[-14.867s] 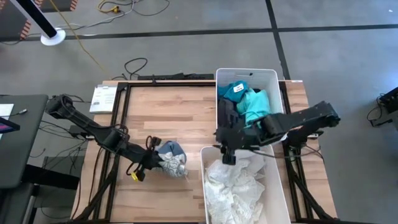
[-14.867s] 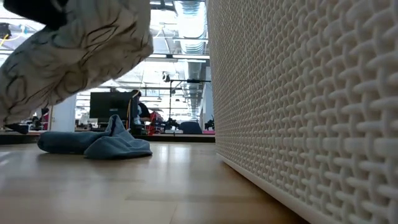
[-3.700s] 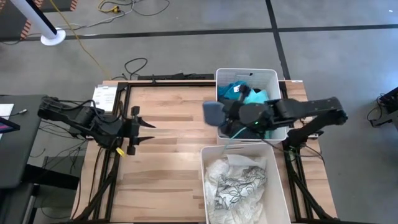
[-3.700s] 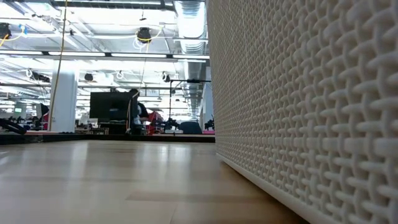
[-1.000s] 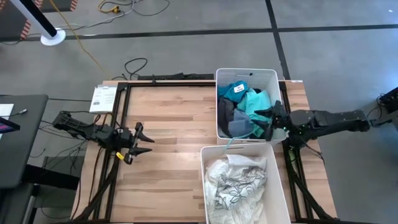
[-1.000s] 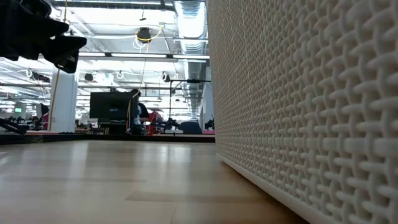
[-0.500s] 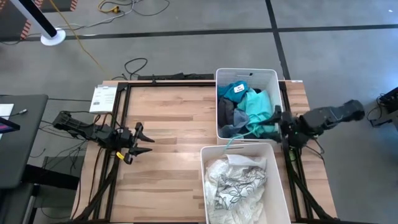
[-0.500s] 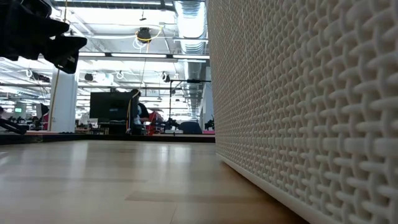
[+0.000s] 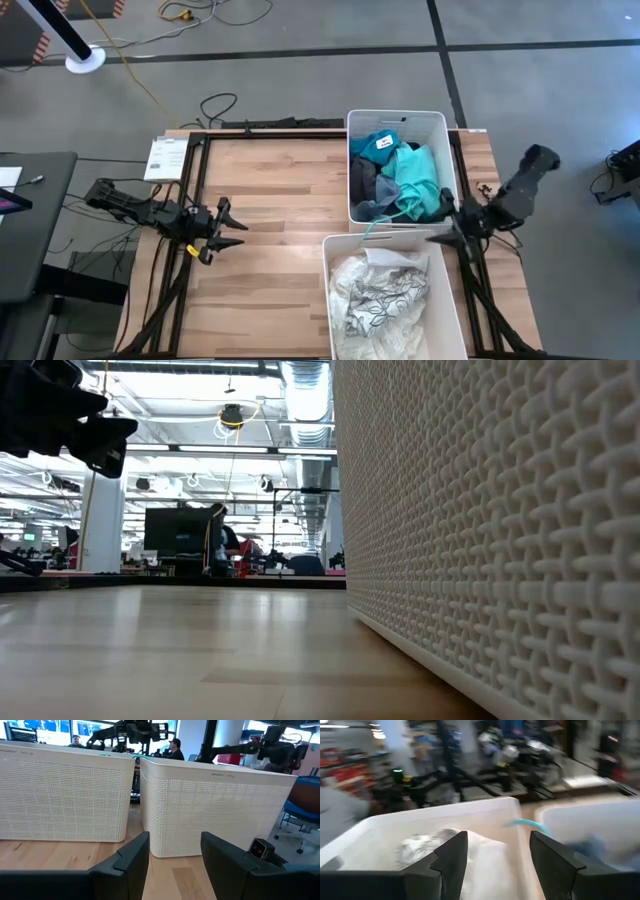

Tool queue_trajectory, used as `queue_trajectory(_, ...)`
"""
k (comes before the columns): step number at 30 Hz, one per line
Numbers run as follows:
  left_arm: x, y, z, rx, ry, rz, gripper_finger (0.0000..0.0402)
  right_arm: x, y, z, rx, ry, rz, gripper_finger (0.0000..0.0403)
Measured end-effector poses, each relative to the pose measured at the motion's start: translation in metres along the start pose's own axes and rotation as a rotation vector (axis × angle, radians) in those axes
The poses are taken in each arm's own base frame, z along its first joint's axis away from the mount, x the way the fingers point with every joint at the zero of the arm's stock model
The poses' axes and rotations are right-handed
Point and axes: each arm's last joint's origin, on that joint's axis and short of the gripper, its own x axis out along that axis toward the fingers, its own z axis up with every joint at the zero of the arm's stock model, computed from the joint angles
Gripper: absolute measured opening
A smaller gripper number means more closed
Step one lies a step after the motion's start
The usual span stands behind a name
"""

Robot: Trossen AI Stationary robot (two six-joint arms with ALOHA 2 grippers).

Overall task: Sort clothes
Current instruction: Return to Home Position

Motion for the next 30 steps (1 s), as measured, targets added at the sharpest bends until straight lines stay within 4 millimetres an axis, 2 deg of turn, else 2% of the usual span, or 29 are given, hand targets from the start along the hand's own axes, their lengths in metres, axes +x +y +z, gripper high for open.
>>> queue_trajectory(6, 0.000, 0.000, 0.000, 0.026, -0.001, -0.004, 0.0173, 0.001, 0.015, -0.012, -0.154, -0.139, 0.166, 0.0224)
queue_trajectory(12, 0.000, -0.001, 0.003, 0.050, -0.027, -0.023, 0.0173, 0.002, 0.020, -0.022, -0.273, -0.257, 0.224, 0.0208)
queue_trajectory(20, 0.000, -0.002, 0.003, 0.080, -0.035, -0.071, 0.0173, 0.006, 0.022, -0.049, -0.353, -0.276, 0.391, 0.0175)
queue_trajectory(30, 0.000, -0.003, 0.004, 0.059, -0.042, -0.079, 0.0173, 0.005, 0.025, -0.060, -0.428, -0.271, 0.562, 0.0153)
